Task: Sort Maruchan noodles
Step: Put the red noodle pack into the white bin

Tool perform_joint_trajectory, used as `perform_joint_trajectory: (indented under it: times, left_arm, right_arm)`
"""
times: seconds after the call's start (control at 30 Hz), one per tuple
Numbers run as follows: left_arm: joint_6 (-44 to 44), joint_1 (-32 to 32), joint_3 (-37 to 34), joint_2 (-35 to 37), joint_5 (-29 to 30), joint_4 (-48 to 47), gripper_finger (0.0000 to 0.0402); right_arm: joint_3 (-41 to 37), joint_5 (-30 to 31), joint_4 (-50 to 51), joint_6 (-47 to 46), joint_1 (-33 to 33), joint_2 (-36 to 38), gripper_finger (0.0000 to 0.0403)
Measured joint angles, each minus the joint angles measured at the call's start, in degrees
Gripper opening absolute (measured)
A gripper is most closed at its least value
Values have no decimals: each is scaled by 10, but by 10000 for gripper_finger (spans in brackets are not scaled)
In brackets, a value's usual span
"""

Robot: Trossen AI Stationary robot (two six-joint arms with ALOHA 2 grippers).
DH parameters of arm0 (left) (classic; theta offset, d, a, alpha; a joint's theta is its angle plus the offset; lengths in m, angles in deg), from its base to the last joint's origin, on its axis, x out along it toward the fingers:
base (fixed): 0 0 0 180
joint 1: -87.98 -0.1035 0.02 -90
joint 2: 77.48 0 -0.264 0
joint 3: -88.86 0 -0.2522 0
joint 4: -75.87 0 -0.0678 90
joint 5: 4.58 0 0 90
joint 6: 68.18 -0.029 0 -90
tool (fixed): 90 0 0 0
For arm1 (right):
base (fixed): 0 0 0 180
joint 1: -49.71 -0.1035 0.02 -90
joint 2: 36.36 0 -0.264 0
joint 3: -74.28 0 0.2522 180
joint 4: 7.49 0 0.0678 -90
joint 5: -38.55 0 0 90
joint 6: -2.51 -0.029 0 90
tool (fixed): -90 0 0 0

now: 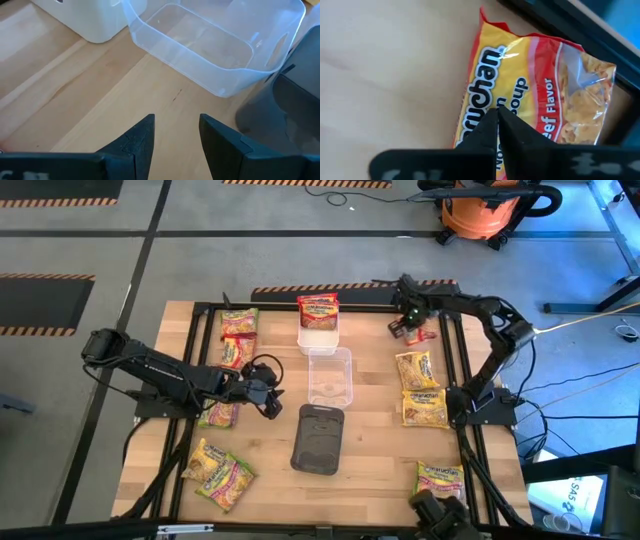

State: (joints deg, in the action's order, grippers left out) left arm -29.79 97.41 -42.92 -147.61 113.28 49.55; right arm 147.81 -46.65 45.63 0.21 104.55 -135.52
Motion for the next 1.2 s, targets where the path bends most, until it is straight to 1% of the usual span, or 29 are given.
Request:
perform_joint_trajectory:
  times: [0.2, 0.4, 0.7, 0.87, 0.97, 1.07, 1.13, 1.2]
  left_arm:
    - [0, 0, 0, 0, 2, 5, 149]
    - [0, 0, 0, 0, 2, 7, 149]
    - [0, 0, 0, 0, -16, 12, 149]
    - [0, 0, 0, 0, -17, 13, 149]
    - [0, 0, 0, 0, -18, 13, 149]
    - [0, 0, 0, 0, -19, 13, 149]
    - [0, 0, 0, 0, -19, 13, 149]
    - [0, 0, 0, 0, -19, 16, 149]
  right_arm:
    - [13, -59, -11, 12, -40, -3, 1]
    - [14, -95, -37, 12, -91, -3, 1]
    - [15, -89, -28, 12, -197, -21, 1]
    - [14, -72, -25, 15, -252, -13, 1]
    - [14, -68, -2, 15, -265, 8, 1]
    - [14, -68, 12, 15, -264, 51, 1]
    - [14, -53, 14, 16, -252, 79, 1]
    - [14, -26, 11, 23, -232, 100, 1]
